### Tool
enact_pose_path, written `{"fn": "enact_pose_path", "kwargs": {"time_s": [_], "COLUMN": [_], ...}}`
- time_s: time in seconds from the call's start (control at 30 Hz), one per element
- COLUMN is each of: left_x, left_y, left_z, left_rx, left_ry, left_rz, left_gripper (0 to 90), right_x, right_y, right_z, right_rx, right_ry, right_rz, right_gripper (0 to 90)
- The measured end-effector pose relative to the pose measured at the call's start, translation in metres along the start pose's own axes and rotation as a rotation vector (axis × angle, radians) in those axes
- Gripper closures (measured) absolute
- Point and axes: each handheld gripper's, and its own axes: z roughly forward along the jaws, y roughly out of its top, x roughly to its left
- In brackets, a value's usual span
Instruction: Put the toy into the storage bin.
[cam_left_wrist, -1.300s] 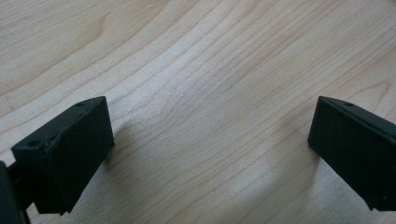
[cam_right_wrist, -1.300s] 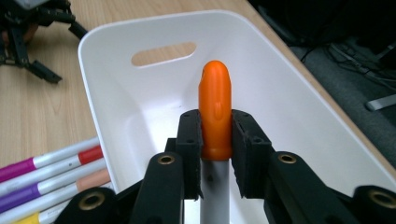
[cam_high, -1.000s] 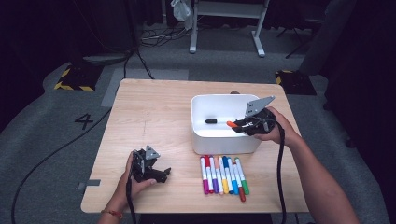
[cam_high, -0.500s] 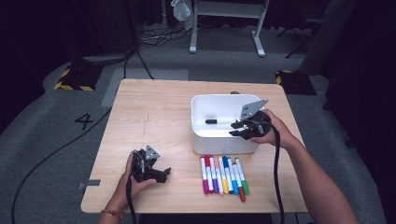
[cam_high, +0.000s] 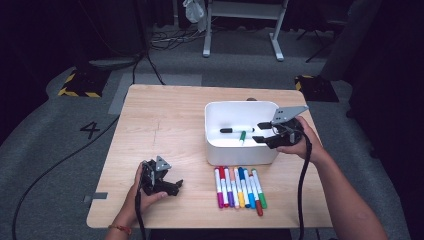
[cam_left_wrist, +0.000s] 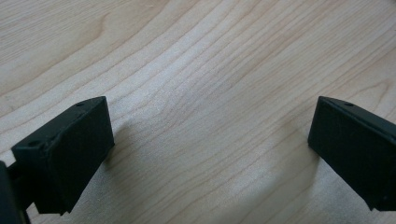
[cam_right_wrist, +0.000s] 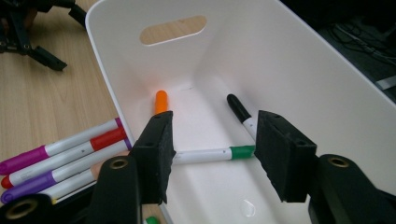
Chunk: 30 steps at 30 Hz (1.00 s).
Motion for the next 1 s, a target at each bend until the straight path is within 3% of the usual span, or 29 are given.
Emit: {"fn": "enact_pose_path", "kwargs": {"time_s": [0.3, 0.57, 0.77, 1.0], "left_x": [0.000, 0.000, 0.000, 0.000], "left_y": [0.000, 0.000, 0.000, 0.000], "left_z": [0.000, 0.000, 0.000, 0.000], "left_rx": [0.000, 0.000, 0.000, 0.000], "left_ry": [-0.001, -0.001, -0.001, 0.000], "left_rz": [0.000, 0.000, 0.001, 0.001], "left_gripper": [0.2, 0.3, 0.2, 0.2], "right_x": [0.008, 0.032, 0.055, 0.079], "right_y": [-0.016, -0.042, -0.071, -0.109], "right_z": [-0.042, -0.061, -0.053, -0.025], "right_rx": [-0.098, -0.125, -0.106, -0.036], "right_ry": [-0.109, -0.127, -0.108, -0.048], "right_rz": [0.069, 0.080, 0.093, 0.133], "right_gripper": [38.8, 37.3, 36.0, 34.9]}}
